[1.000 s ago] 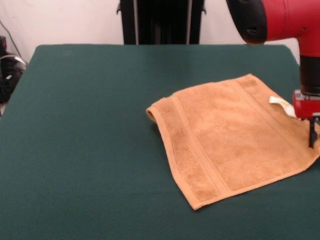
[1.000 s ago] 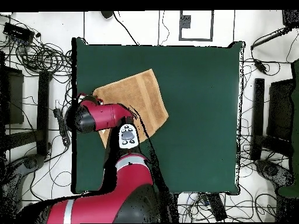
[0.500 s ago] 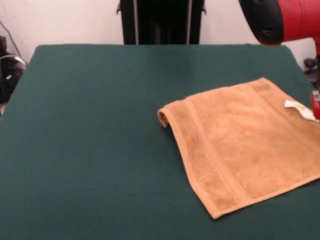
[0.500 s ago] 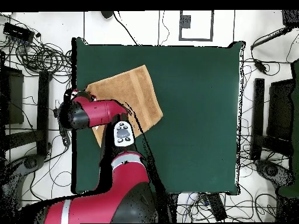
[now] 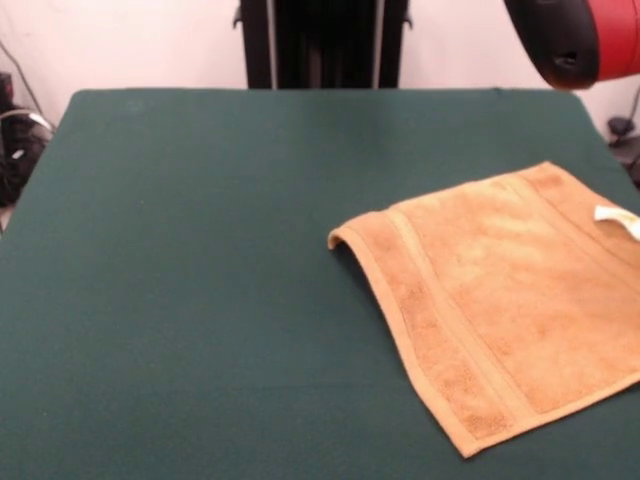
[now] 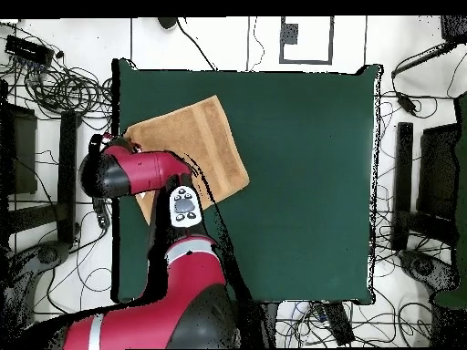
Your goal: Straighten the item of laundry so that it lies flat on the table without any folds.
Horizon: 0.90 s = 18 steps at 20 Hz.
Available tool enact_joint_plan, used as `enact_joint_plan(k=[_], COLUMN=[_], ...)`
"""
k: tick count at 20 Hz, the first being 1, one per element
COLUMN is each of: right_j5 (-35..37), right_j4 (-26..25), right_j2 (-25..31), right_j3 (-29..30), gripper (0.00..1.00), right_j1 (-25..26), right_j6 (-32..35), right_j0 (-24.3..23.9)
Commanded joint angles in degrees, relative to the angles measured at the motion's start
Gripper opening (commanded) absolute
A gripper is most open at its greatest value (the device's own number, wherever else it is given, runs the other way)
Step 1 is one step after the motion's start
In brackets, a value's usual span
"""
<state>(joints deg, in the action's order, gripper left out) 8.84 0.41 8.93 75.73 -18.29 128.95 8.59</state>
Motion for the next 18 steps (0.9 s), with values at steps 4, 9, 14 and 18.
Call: enact_joint_plan(k=[4, 9, 14, 18], right_j5=[5.31, 3.65, 6.11, 10.23], right_j4=[4.01, 3.27, 5.06, 6.17], right_j2=[6.91, 8.58, 7.58, 3.53], right_j3=[-0.61, -0.05, -1.03, 0.72], gripper=[0.0, 0.0, 0.0, 0.0], right_j1=[2.86, 3.42, 3.33, 2.2], right_j6=[6.15, 5.09, 6.59, 8.32], right_j0=[1.7, 0.74, 1.78, 3.55])
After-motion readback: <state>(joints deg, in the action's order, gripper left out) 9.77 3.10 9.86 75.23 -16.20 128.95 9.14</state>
